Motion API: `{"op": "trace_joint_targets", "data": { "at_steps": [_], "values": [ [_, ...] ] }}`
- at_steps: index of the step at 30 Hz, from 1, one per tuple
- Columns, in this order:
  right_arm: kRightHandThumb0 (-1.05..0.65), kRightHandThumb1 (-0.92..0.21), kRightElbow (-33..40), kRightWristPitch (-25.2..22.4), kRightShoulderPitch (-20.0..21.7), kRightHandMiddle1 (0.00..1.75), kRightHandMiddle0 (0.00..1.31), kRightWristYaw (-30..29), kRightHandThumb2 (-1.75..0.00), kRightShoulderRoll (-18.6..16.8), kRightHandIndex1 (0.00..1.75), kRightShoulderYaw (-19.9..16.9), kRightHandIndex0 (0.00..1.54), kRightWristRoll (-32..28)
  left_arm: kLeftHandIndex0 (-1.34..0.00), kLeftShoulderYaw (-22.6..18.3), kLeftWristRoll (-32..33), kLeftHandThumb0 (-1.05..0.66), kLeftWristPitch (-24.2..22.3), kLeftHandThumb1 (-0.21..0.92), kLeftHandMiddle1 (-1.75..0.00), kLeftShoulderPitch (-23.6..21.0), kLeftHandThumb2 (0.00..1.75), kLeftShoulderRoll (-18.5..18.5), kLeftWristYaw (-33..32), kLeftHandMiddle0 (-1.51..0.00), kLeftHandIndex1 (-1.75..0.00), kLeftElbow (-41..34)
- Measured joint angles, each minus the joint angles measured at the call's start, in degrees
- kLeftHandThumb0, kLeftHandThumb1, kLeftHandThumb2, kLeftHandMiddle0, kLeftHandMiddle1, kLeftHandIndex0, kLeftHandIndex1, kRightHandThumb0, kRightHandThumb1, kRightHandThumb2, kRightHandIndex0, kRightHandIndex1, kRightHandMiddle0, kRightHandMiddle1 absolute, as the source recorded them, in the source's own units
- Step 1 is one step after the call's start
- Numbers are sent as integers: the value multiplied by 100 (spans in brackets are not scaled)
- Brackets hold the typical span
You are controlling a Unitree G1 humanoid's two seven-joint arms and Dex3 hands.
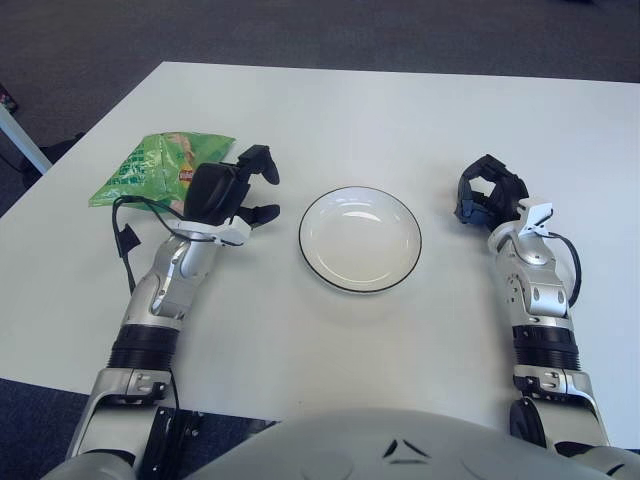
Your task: Put the snack into the plate.
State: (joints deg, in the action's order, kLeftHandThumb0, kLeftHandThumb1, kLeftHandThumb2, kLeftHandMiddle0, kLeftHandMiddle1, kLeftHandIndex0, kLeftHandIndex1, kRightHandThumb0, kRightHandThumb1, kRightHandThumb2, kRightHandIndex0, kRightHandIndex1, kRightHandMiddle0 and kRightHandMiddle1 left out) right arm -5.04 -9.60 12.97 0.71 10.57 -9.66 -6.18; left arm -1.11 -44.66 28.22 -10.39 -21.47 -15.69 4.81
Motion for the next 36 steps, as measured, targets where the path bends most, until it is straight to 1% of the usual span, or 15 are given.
{"op": "trace_joint_targets", "data": {
  "at_steps": [8, 15, 18, 25, 36],
  "values": [
    [-46, -40, -77, 57, 36, 175, 55, 57, -122, 0, 175, -1, 127, -1, -55, -2, -617, -46, -523, 40, -175, 128, 122, -179, -466, -125, -175, -497],
    [-46, -40, -133, 84, 57, 175, 55, 101, -122, 4, 175, -18, 127, -7, -55, 2, -1205, -46, -902, 39, -175, 174, 122, -465, -904, -123, -175, -680],
    [-46, -40, -172, 111, 75, 175, 55, 113, -122, 6, 175, -22, 127, -7, -55, 3, -1354, -46, -1042, 39, -175, 174, 122, -554, -1134, -122, -175, -696],
    [-46, -40, -256, 136, 125, 175, 55, 167, -122, 16, 175, -43, 127, -8, -54, -1, -1370, -45, -1161, 40, -175, 173, 121, -671, -1464, -120, -175, -697],
    [-46, -40, -348, 218, 154, 175, 55, 211, -122, 23, 175, -64, 127, -9, -54, -11, -1294, -45, -1255, 41, -175, 172, 120, -727, -1765, -119, -175, -745]
  ]
}}
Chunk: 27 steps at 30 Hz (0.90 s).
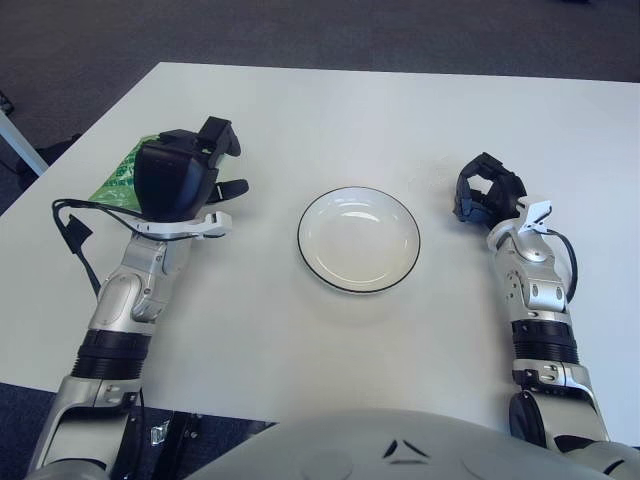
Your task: Put the snack into the plate.
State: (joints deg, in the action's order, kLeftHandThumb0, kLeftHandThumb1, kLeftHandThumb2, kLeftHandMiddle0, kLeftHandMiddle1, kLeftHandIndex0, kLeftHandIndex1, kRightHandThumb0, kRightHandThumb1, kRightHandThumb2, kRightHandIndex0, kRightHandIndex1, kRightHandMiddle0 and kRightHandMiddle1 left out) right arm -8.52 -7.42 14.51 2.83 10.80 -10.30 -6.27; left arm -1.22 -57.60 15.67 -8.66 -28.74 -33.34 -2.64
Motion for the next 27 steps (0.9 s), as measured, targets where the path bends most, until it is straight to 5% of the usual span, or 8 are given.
{"op": "trace_joint_targets", "data": {
  "at_steps": [7, 13, 16, 20, 27],
  "values": [
    [-46, -40, -67, 55, 21, 175, 55, 12, -122, 9, 175, -14, 127, 1, -54, -26, -41, -45, -228, 40, -175, -9, 121, -65, -247, -113, -175, 14],
    [-46, -40, -107, 110, 24, 175, 55, 22, -122, 44, 175, -8, 128, 3, -50, -31, -114, -44, -423, 46, -175, -129, 114, -168, -402, -86, -175, 203],
    [-46, -40, -119, 116, 29, 175, 55, 36, -122, 60, 175, -7, 128, 3, -42, -31, -113, -41, -488, 56, -174, -253, 101, -235, -465, -59, -175, 409],
    [-46, -40, -131, 116, 38, 175, 55, 44, -122, 65, 175, -8, 128, 2, -34, -29, -110, -39, -670, 67, -163, -364, 86, -306, -462, -41, -175, 605],
    [-46, -40, -152, 115, 49, 175, 55, 58, -122, 67, 175, -14, 128, -4, -23, 55, -72, -36, -822, 86, -141, -562, 60, -431, -380, -28, -175, 1130]
  ]
}}
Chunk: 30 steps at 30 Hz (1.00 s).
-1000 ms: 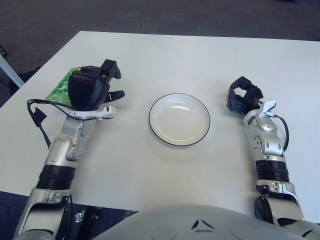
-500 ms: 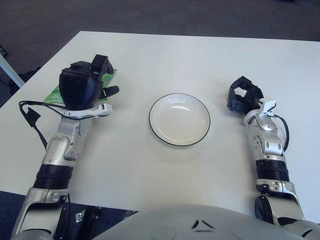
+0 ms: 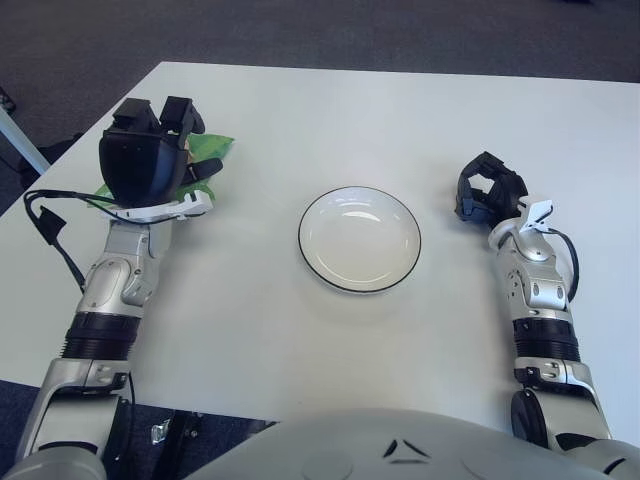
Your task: Put the snack into the plate.
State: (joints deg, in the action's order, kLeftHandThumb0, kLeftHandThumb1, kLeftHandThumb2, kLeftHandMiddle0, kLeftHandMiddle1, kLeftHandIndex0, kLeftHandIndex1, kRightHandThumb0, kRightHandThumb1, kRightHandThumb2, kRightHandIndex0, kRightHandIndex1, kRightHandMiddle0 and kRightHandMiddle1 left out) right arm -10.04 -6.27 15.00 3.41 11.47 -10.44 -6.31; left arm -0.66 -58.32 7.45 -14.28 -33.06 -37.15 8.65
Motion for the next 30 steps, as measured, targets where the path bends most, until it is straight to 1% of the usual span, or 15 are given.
{"op": "trace_joint_targets", "data": {
  "at_steps": [2, 3, 4, 7, 8, 9, 12, 16, 17, 20, 21, 24, 28, 30],
  "values": [
    [-46, -40, -4, 0, 4, 175, 55, 4, -122, 2, 175, 0, 128, 0, -21, 54, 9, -36, -41, 89, -134, -100, 56, -59, 33, -25, -175, 272],
    [-46, -40, -5, 0, 6, 175, 55, 6, -122, 3, 175, 1, 128, 0, -14, 76, 10, -49, -86, 90, -131, -139, 61, -85, 50, -23, -165, 376],
    [-46, -40, -5, 0, 7, 175, 55, 8, -122, 3, 175, 1, 128, 0, -11, 92, 14, -57, -130, 90, -129, -175, 65, -103, 54, -22, -158, 481],
    [-46, -40, -6, -2, 7, 175, 55, 10, -122, 3, 175, 0, 128, -1, -4, 132, 54, -69, -216, 91, -124, -256, 71, -138, 60, -19, -146, 653],
    [-46, -40, -6, -3, 6, 175, 55, 10, -122, 3, 175, -2, 128, -1, -3, 145, 77, -71, -231, 91, -123, -288, 71, -144, 60, -18, -144, 713],
    [-46, -40, -6, -3, 5, 175, 55, 10, -122, 4, 175, -4, 128, -1, -2, 163, 110, -76, -238, 92, -117, -327, 73, -154, 61, -16, -137, 775],
    [-46, -40, -3, -4, 4, 175, 55, 9, -122, 5, 175, 3, 128, 0, -1, 185, 228, -80, -219, 92, -111, -429, 74, -168, 61, -14, -131, 993],
    [-46, -40, 4, -8, 0, 175, 55, 9, -122, 5, 175, 16, 128, 0, 0, 202, 448, -86, -160, 92, -94, -561, 77, -203, 69, -8, -120, 1363],
    [-46, -40, 5, -9, 0, 175, 55, 8, -122, 5, 175, 19, 128, 0, 0, 207, 489, -89, -153, 92, -87, -579, 79, -213, 74, -5, -114, 1434],
    [-46, -40, 7, -12, -8, 175, 55, 7, -122, 9, 175, 21, 128, 0, 0, 270, 641, -95, -184, 92, -74, -702, 83, -239, 235, -2, -104, 1769],
    [-46, -40, 7, -15, -9, 175, 55, 6, -122, 12, 175, 22, 128, 0, 0, 290, 671, -96, -209, 92, -71, -739, 84, -241, 286, -1, -102, 1872],
    [-46, -40, 8, -26, -14, 175, 55, 4, -122, 13, 175, 22, 128, 0, 0, 369, 764, -99, -345, 92, -51, -836, 87, -243, 454, 0, -89, 2110],
    [-46, -40, 8, -80, -25, 175, 55, 3, -122, 13, 175, 24, 128, 1, 0, 489, 845, -100, -606, 92, -36, -914, 90, -243, 716, 0, -77, 2196],
    [-46, -40, 8, -91, -27, 175, 55, 4, -122, 13, 175, 22, 128, 0, 0, 539, 865, -100, -703, 92, -27, -941, 93, -243, 822, 0, -67, 2197]
  ]
}}
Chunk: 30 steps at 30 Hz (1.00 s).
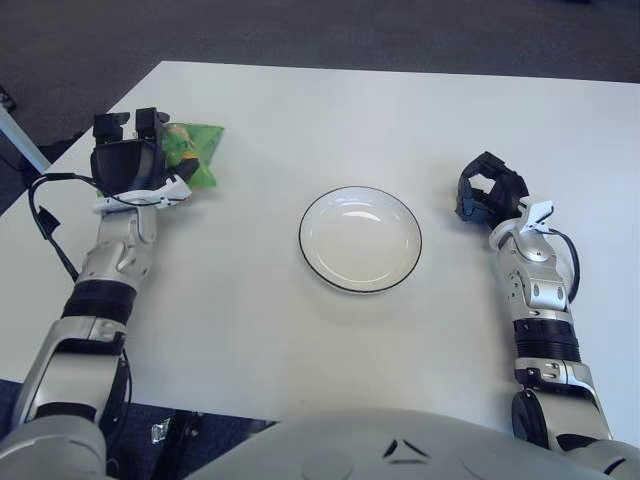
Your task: Put the snack into the plate.
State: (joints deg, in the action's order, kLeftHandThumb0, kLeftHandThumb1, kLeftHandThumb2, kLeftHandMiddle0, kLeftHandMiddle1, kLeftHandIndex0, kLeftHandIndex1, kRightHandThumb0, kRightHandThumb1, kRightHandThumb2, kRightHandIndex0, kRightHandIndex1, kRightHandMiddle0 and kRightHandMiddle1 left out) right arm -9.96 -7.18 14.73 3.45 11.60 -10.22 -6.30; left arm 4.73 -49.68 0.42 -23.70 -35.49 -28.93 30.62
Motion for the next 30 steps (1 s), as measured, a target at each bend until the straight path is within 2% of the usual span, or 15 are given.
{"op": "trace_joint_targets", "data": {
  "at_steps": [12, 17, 22, 30],
  "values": [
    [-46, -40, 5, -4, 0, 175, 55, 4, -122, 0, 175, 13, 128, 0, 0, 201, 280, -98, -235, 92, -6, -63, 101, 12, 490, 0, -40, -72],
    [-46, -40, 68, 0, -5, 175, 55, 3, -122, 4, 175, 12, 128, 0, 0, 374, 422, -100, 119, 92, -5, -433, 103, 88, 329, 0, -35, 953],
    [-46, -40, 101, -20, -14, 175, 55, 3, -122, 2, 175, 11, 128, -2, 0, 541, 585, -102, 731, 92, -5, -813, 103, 111, 160, -1, -34, 2132],
    [-46, -40, 118, -26, -31, 175, 55, 21, -122, -1, 175, 5, 128, -18, 0, 729, 875, -102, 1570, 92, -5, -1220, 102, 98, -98, -1, -33, 3138]
  ]
}}
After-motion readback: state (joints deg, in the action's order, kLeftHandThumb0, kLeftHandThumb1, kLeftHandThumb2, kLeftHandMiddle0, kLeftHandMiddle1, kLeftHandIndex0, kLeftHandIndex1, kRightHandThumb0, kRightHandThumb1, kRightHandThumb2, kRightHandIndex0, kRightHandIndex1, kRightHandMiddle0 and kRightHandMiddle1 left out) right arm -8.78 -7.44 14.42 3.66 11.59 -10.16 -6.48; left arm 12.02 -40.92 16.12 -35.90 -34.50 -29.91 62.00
